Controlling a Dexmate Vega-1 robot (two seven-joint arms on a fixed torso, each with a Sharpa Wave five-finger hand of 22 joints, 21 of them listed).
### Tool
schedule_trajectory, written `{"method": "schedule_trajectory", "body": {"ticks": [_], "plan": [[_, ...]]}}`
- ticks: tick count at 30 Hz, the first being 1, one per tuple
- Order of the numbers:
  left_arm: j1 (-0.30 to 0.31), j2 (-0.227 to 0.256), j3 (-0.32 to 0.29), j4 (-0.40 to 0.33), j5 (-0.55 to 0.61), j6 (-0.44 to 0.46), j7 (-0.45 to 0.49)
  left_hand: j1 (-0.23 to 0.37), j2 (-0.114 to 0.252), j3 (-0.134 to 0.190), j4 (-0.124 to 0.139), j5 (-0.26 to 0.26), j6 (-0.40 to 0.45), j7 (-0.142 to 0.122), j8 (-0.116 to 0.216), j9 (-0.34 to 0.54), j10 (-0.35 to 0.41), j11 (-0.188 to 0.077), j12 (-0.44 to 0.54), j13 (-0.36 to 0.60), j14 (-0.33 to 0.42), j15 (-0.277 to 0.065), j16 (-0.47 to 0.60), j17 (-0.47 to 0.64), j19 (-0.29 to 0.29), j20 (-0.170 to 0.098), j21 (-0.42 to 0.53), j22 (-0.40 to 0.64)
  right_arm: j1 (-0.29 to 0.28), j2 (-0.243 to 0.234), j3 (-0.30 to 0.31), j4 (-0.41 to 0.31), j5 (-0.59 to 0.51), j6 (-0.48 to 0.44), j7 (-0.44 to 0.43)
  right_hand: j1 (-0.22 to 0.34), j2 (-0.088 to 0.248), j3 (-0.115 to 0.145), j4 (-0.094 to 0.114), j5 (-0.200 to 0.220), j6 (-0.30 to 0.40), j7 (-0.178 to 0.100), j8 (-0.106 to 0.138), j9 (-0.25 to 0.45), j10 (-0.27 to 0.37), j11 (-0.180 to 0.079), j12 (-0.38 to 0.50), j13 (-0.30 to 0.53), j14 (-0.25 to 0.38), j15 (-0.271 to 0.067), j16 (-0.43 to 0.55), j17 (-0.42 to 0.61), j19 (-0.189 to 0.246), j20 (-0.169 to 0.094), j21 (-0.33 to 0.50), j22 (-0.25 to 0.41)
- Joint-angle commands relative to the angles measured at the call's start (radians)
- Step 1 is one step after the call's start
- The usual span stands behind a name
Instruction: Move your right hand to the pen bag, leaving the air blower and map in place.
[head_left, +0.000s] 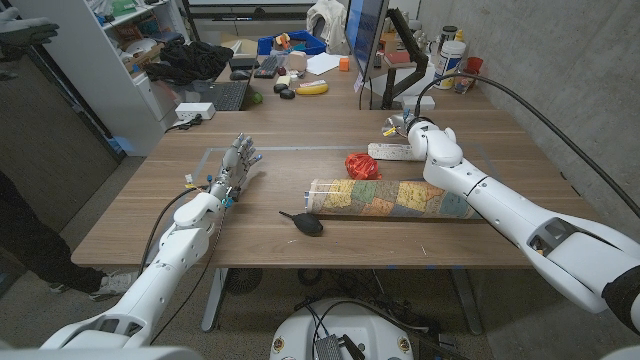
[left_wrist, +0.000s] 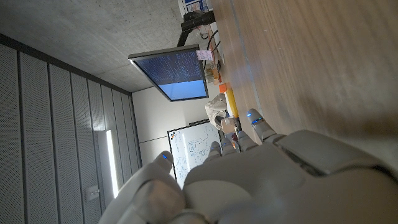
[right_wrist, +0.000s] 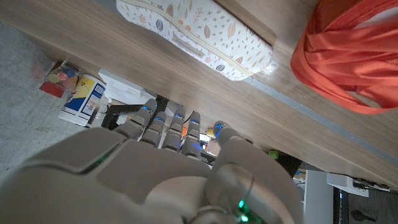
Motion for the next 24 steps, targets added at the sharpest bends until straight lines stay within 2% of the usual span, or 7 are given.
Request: {"method": "schedule_trajectory", "body": {"ticks": [1,24], "plan": [[-0.004,-0.001,0.000,0.007,0.001,0.002,-0.003,0.006,0.111,-0.003,-0.001,0.010,-0.038,-0.001,0.000,0.005,-0.029,0.005,0.004,0.002,-0.064,-0.026,0.004,0.002,-0.105,-0.048,-0.003,0.003,0.006,0.003,-0.007,0.013,-0.003,0.002,0.005,0.012,0.007,0.003,0.001,-0.001,0.010,0.003,0.003,0.006,0.010,0.000,0.003,0.002,0.007,-0.044,0.005,0.006,0.004,-0.024,-0.002,0.003],[0.004,0.001,-0.003,0.001,0.000,0.006,-0.003,0.006,0.111,-0.004,-0.001,0.011,-0.038,0.000,0.000,0.005,-0.029,0.005,0.004,0.002,-0.064,-0.026,0.004,0.002,-0.104,-0.048,-0.006,0.004,0.015,0.010,-0.022,0.029,-0.010,0.003,0.014,0.015,0.007,0.003,0.003,-0.002,0.019,0.002,0.004,0.006,0.017,-0.002,0.003,0.002,0.015,-0.046,0.006,0.006,0.010,-0.023,-0.002,0.003]]}}
